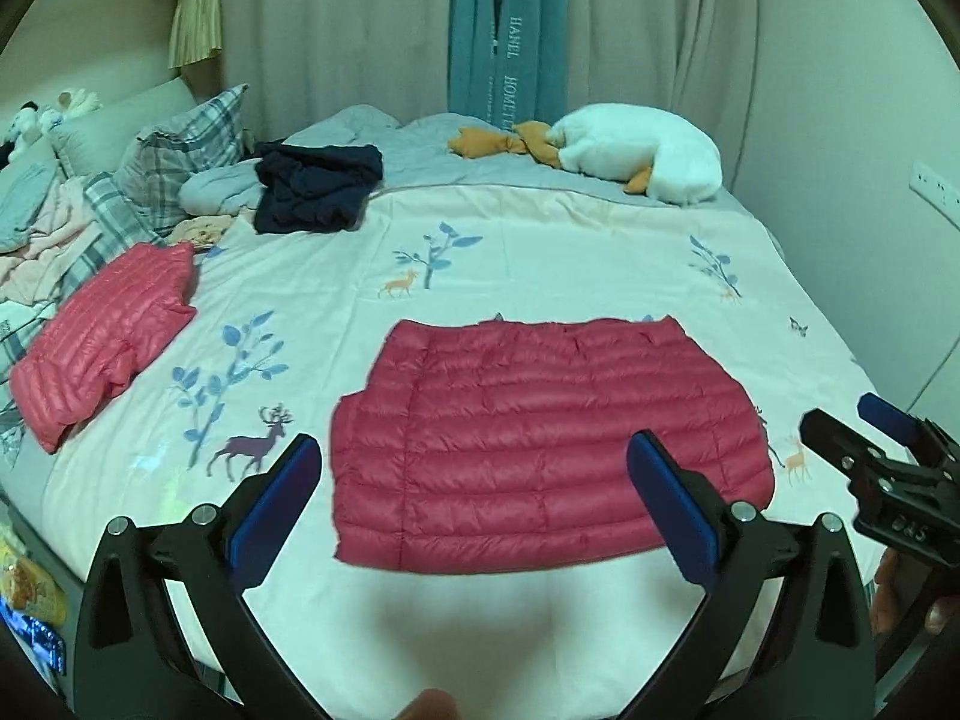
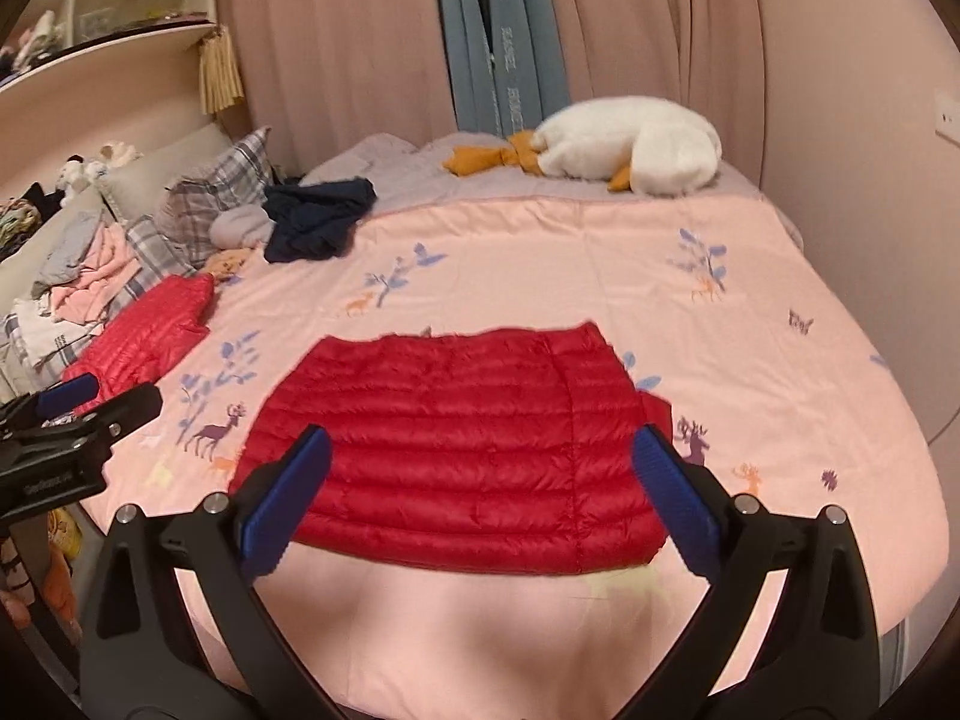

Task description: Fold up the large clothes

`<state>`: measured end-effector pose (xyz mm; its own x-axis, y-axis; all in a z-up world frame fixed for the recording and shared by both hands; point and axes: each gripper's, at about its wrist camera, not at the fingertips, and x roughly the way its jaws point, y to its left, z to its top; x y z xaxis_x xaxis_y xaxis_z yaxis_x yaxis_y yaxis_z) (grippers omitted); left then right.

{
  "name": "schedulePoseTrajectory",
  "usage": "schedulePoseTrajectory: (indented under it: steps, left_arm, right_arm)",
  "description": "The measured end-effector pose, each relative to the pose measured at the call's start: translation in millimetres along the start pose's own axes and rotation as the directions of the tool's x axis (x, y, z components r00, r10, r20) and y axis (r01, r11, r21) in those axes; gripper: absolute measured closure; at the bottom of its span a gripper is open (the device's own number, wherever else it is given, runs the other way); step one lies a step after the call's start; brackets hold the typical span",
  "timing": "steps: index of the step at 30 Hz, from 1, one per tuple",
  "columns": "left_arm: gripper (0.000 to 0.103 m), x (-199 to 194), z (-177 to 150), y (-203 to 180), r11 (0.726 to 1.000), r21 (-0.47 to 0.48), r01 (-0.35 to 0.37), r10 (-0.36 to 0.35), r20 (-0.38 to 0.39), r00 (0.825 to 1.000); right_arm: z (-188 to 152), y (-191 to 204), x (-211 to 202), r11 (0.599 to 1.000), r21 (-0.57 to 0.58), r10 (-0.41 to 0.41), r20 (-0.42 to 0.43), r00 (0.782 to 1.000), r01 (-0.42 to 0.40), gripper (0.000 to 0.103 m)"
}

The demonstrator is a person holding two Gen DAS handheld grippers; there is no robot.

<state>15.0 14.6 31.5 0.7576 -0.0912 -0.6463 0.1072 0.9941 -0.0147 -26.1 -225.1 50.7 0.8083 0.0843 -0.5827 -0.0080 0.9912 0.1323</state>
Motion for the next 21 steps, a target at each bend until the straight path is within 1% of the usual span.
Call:
schedulePoseTrajectory:
  steps: [3,7,11,15,17,21]
  left_arm:
    - [0.001,-15,5,-1,0.999,0.006,-0.052,0.052,0.025,0.998]
    - [0.001,-34,8,-2,0.999,0.011,-0.034,0.033,0.057,0.998]
    - [0.001,-43,6,-5,0.999,0.018,-0.047,0.045,0.071,0.996]
    - [0.001,-40,0,-7,0.999,0.023,-0.032,0.031,0.053,0.998]
    - [0.001,-35,-4,-7,0.999,0.019,-0.044,0.043,0.040,0.998]
    - [0.001,-24,-13,-7,0.998,0.020,-0.058,0.058,0.004,0.998]
  right_arm:
    - [4,8,-16,0.999,-0.034,0.006,0.030,1.000,-0.005,0.002]
    - [3,18,-26,0.998,-0.063,0.016,0.048,0.999,-0.013,0.002]
    - [-1,21,-24,0.997,-0.064,0.042,0.033,0.999,-0.040,0.002]
    - [-11,20,-6,0.998,-0.044,0.040,-0.023,0.999,-0.041,0.002]
    - [-16,19,-1,0.998,-0.031,0.050,-0.042,0.998,-0.051,0.002]
    - [-16,14,0,0.999,-0.022,0.044,-0.034,0.998,-0.045,0.002]
